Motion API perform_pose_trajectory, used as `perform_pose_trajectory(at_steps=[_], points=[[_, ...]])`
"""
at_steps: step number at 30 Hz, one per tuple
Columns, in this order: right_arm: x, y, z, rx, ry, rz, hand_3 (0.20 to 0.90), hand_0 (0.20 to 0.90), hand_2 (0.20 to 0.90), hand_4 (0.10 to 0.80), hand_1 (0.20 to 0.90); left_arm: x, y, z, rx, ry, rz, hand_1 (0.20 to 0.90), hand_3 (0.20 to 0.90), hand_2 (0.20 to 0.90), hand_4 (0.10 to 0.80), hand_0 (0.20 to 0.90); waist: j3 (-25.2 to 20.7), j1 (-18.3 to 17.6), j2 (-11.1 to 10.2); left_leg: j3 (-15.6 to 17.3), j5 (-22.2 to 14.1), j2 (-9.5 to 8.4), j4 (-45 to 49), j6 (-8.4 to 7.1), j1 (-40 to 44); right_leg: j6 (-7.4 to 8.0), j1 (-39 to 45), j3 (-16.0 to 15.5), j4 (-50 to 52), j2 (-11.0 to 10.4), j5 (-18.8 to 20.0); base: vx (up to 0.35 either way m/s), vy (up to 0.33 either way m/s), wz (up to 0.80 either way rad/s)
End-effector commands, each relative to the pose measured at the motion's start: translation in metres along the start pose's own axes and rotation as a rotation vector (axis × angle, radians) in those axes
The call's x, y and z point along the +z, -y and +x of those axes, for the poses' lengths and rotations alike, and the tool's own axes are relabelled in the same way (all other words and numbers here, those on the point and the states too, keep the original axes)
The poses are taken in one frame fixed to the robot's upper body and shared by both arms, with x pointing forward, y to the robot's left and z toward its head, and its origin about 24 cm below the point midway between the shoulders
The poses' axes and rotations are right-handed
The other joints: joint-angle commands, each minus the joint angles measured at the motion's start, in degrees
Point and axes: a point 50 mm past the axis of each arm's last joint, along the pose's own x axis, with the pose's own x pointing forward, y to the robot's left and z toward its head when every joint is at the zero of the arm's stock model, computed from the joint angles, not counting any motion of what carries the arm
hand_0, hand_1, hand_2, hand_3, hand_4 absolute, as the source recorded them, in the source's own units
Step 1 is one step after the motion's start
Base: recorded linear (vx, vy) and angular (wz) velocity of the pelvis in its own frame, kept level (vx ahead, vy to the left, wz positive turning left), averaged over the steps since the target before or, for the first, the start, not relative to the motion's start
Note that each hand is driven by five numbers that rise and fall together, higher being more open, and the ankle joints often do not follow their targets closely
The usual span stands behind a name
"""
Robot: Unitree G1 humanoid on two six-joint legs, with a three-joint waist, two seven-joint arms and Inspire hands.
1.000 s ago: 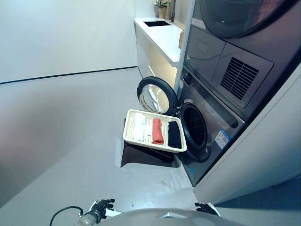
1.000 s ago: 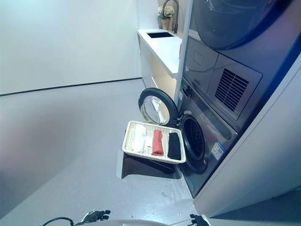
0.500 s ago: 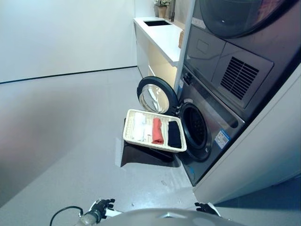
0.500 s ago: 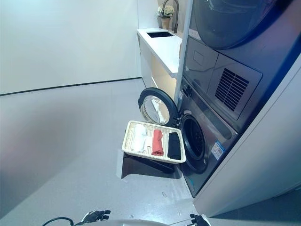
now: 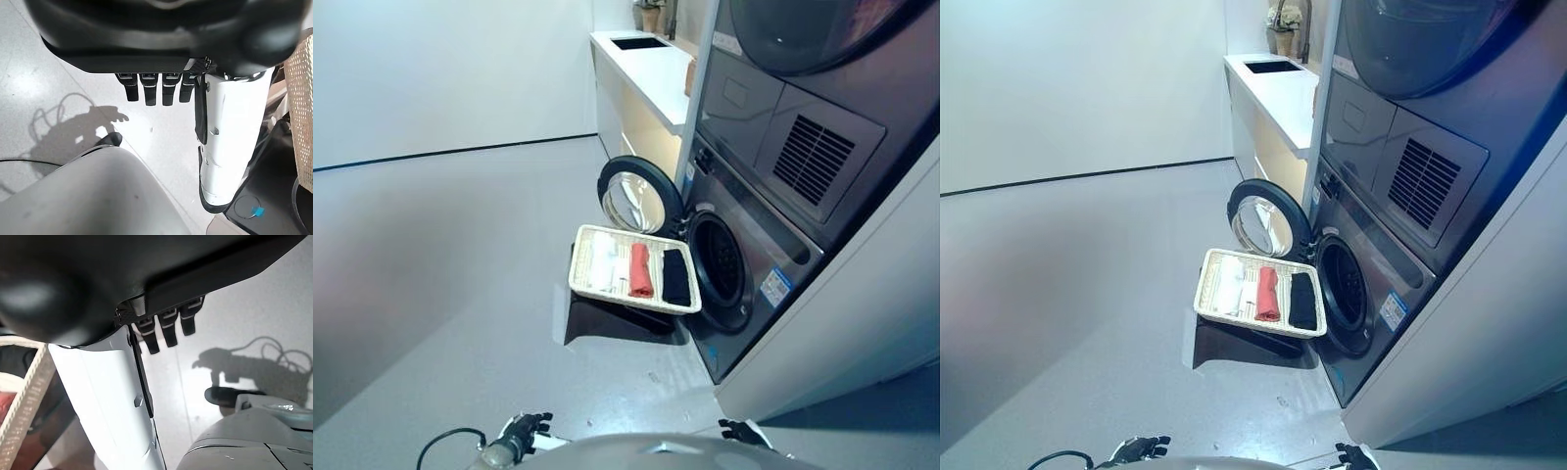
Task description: Pick up the clothes and place them into the washing machine
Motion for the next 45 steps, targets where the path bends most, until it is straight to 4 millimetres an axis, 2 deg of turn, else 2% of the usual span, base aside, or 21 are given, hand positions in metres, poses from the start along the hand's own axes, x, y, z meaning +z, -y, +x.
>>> perform_pose_trajectory(at_steps=[1, 7, 10, 14, 17, 19, 20, 23, 25, 27, 29, 31, 32, 34, 36, 37, 38, 39, 41, 43, 45], points=[[-0.002, 0.014, 0.001, -0.014, -0.027, -0.044, 0.9, 0.9, 0.9, 0.8, 0.9, 0.029, 0.0, 0.006, 0.022, 0.069, -0.04, 0.9, 0.9, 0.9, 0.8, 0.9, 1.4, 1.22, -1.1, -2.18, -1.53, -2.97, -0.18, -1.25, -0.64, 2.49, -3.42, -0.5, 0.48, -0.88, 4.54, -0.022, 0.065, -0.04], [0.008, 0.021, 0.003, -0.041, 0.0, -0.024, 0.9, 0.9, 0.9, 0.8, 0.9, 0.036, -0.011, 0.006, 0.068, 0.079, -0.046, 0.9, 0.9, 0.9, 0.8, 0.9, 2.62, 1.5, -1.67, -1.92, -2.12, -4.36, 0.83, 0.21, -2.26, 3.3, -6.79, 0.5, 4.84, -2.44, 4.4, -0.012, 0.091, -0.11], [0.016, 0.026, 0.005, -0.056, 0.022, -0.011, 0.9, 0.9, 0.9, 0.8, 0.9, 0.04, -0.019, 0.006, 0.085, 0.089, -0.044, 0.9, 0.9, 0.9, 0.8, 0.9, 3.9, 1.66, -1.44, -2.36, -2.99, -4.88, 2.22, 1.74, -2.69, 3.36, -11.43, 0.22, 16.22, -2.45, 3.06, 0.021, 0.152, -0.22], [0.016, 0.027, 0.005, -0.062, 0.023, 0.024, 0.9, 0.9, 0.9, 0.8, 0.9, 0.044, -0.031, 0.005, 0.117, 0.097, -0.022, 0.9, 0.9, 0.9, 0.8, 0.9, 6.11, 0.49, -1.39, -3.71, -3.97, -4.93, 2.06, 2.38, -0.55, 2.9, -17.49, -1.12, 25.75, -2.22, 5.86, 0.091, 0.09, -0.19], [0.012, 0.03, 0.004, -0.076, 0.014, 0.062, 0.9, 0.9, 0.9, 0.8, 0.9, 0.047, -0.034, 0.005, 0.128, 0.103, -0.011, 0.9, 0.9, 0.9, 0.8, 0.9, 6.82, -0.76, -1.15, -5.09, -5.06, -4.92, 1.5, 1.86, 1.25, 2.35, -20.27, -1.43, 21.02, -2.11, 6.09, 0.162, 0.009, 0.1], [0.007, 0.032, 0.003, -0.084, 0.003, 0.078, 0.9, 0.9, 0.9, 0.8, 0.9, 0.049, -0.036, 0.005, 0.139, 0.111, -0.005, 0.9, 0.9, 0.9, 0.8, 0.9, 7.59, -2.84, -1.75, -7.15, -6.71, -5.41, 0.4, 1.02, 4.34, 3.23, -23.17, 0.23, 11.53, -3.3, 10.36, 0.327, -0.08, 0.22], [0.006, 0.033, 0.003, -0.085, 0.003, 0.078, 0.9, 0.9, 0.9, 0.8, 0.9, 0.049, -0.036, 0.005, 0.138, 0.111, -0.005, 0.9, 0.9, 0.9, 0.8, 0.9, 7.72, -2.84, -1.47, -7.19, -6.87, -5.13, 0.3, 1.0, 4.65, 3.21, -22.76, 0.04, 11.26, -3.06, 10.39, 0.35, -0.097, 0.32], [0.001, 0.031, 0.002, -0.08, -0.012, 0.084, 0.9, 0.9, 0.9, 0.8, 0.9, 0.048, -0.037, 0.005, 0.146, 0.106, 0.001, 0.9, 0.9, 0.9, 0.8, 0.9, 8.04, -4.45, -1.22, -9.11, -9.19, -3.98, -0.18, -0.32, 8.33, 4.52, -25.81, -0.69, 3.42, -4.27, 14.85, 0.308, -0.099, 0.35], [-0.004, 0.025, 0.001, -0.067, -0.021, 0.081, 0.9, 0.9, 0.9, 0.8, 0.9, 0.046, -0.035, 0.005, 0.14, 0.1, -0.009, 0.9, 0.9, 0.9, 0.8, 0.9, 6.95, -5.14, -1.51, -10.49, -11.21, -3.03, -0.18, -1.29, 11.47, 4.69, -26.19, -2.98, 2.21, -4.33, 16.7, 0.455, -0.205, 0.31], [-0.006, 0.029, 0.0, -0.072, -0.021, 0.088, 0.9, 0.9, 0.9, 0.8, 0.9, 0.044, -0.03, 0.006, 0.123, 0.091, -0.002, 0.9, 0.9, 0.9, 0.8, 0.9, 5.52, -6.22, -1.08, -11.65, -11.81, -1.43, -0.18, -1.9, 12.19, 3.73, -25.2, -0.5, 1.74, -2.91, 16.8, 0.372, -0.223, 0.5], [-0.005, 0.035, 0.001, -0.082, -0.02, 0.087, 0.9, 0.9, 0.9, 0.8, 0.9, 0.044, -0.025, 0.007, 0.106, 0.084, -0.017, 0.9, 0.9, 0.9, 0.8, 0.9, 4.15, -6.37, 0.29, -12.42, -10.12, 0.54, -0.03, -2.77, 12.17, 3.11, -24.66, 0.59, 2.44, -1.3, 16.3, 0.308, -0.226, 1.02], [0.003, 0.038, 0.002, -0.085, 0.005, 0.078, 0.9, 0.9, 0.9, 0.8, 0.9, 0.048, -0.023, 0.007, 0.103, 0.095, -0.021, 0.9, 0.9, 0.9, 0.8, 0.9, 3.0, -6.28, 1.27, -13.35, -5.96, 2.42, 3.27, -4.05, 11.14, 1.41, -24.08, 0.93, 4.32, 1.12, 14.37, 0.251, -0.208, 0.69], [0.003, 0.039, 0.002, -0.086, 0.005, 0.078, 0.9, 0.9, 0.9, 0.8, 0.9, 0.048, -0.023, 0.007, 0.103, 0.095, -0.021, 0.9, 0.9, 0.9, 0.8, 0.9, 2.99, -6.32, 1.36, -13.38, -6.0, 2.52, 3.28, -4.09, 11.14, 1.37, -24.08, 0.86, 4.37, 1.18, 14.3, 0.189, -0.153, 0.13], [0.009, 0.042, 0.003, -0.094, 0.024, 0.067, 0.9, 0.9, 0.9, 0.8, 0.9, 0.054, -0.021, 0.008, 0.105, 0.122, -0.042, 0.9, 0.9, 0.9, 0.8, 0.9, 2.43, -5.91, 1.87, -13.82, 0.28, 4.1, 9.56, -5.7, 8.96, -0.18, -22.69, 0.11, 5.36, 2.77, 12.66, 0.289, -0.273, -0.09], [0.013, 0.043, 0.003, -0.097, 0.043, 0.052, 0.9, 0.9, 0.9, 0.8, 0.9, 0.063, -0.018, 0.008, 0.102, 0.161, -0.066, 0.9, 0.9, 0.9, 0.8, 0.9, 2.58, -4.55, 0.52, -14.74, 5.78, 2.71, 23.69, -5.73, 3.55, -2.77, -17.02, 0.79, 3.49, 4.07, 10.15, 0.345, -0.346, -0.05], [0.013, 0.043, 0.003, -0.097, 0.043, 0.052, 0.9, 0.9, 0.9, 0.8, 0.9, 0.063, -0.018, 0.008, 0.102, 0.161, -0.066, 0.9, 0.9, 0.9, 0.8, 0.9, 2.65, -4.6, 0.58, -14.83, 5.56, 2.76, 24.12, -5.75, 3.37, -2.78, -16.96, 0.71, 3.45, 4.11, 10.17, 0.286, -0.313, -0.07], [0.016, 0.044, 0.004, -0.1, 0.046, 0.041, 0.9, 0.9, 0.9, 0.8, 0.9, 0.066, -0.018, 0.008, 0.106, 0.167, -0.102, 0.9, 0.9, 0.9, 0.8, 0.9, 3.57, -2.9, -1.35, -16.0, 8.77, 0.49, 35.12, -5.24, -0.75, -4.3, -13.55, 1.45, 2.77, 4.1, 8.96, 0.163, -0.194, -0.22], [0.016, 0.044, 0.004, -0.1, 0.047, 0.041, 0.9, 0.9, 0.9, 0.8, 0.9, 0.066, -0.018, 0.008, 0.106, 0.168, -0.102, 0.9, 0.9, 0.9, 0.8, 0.9, 3.67, -2.96, -1.25, -16.09, 8.56, 0.57, 35.55, -5.26, -0.92, -4.3, -13.51, 1.36, 2.76, 4.18, 8.97, 0.252, -0.288, -0.19], [0.022, 0.045, 0.004, -0.1, 0.067, 0.025, 0.9, 0.9, 0.9, 0.8, 0.9, 0.063, -0.017, 0.008, 0.105, 0.164, -0.119, 0.9, 0.9, 0.9, 0.8, 0.9, 4.88, -0.94, -3.37, -15.86, 10.06, -1.44, 44.04, -4.16, -5.73, -5.51, -9.88, 3.19, 2.41, 3.99, 7.88, 0.255, -0.241, -0.31], [0.024, 0.044, 0.005, -0.101, 0.072, 0.017, 0.9, 0.9, 0.9, 0.8, 0.9, 0.055, -0.017, 0.008, 0.109, 0.14, -0.129, 0.9, 0.9, 0.9, 0.8, 0.9, 5.38, 0.51, -4.21, -14.85, 8.94, -2.23, 43.61, -3.36, -11.5, -5.7, -8.32, 4.68, 2.44, 4.0, 7.13, 0.226, -0.146, -0.42], [0.023, 0.042, 0.005, -0.093, 0.066, 0.009, 0.9, 0.9, 0.9, 0.8, 0.9, 0.041, -0.015, 0.007, 0.103, 0.095, -0.145, 0.9, 0.9, 0.9, 0.8, 0.9, 5.78, 1.85, -4.21, -13.77, 7.95, -1.1, 39.74, -2.92, -15.78, -5.52, -6.55, 5.91, 2.23, 4.8, 6.22, 0.164, -0.044, -0.34]])
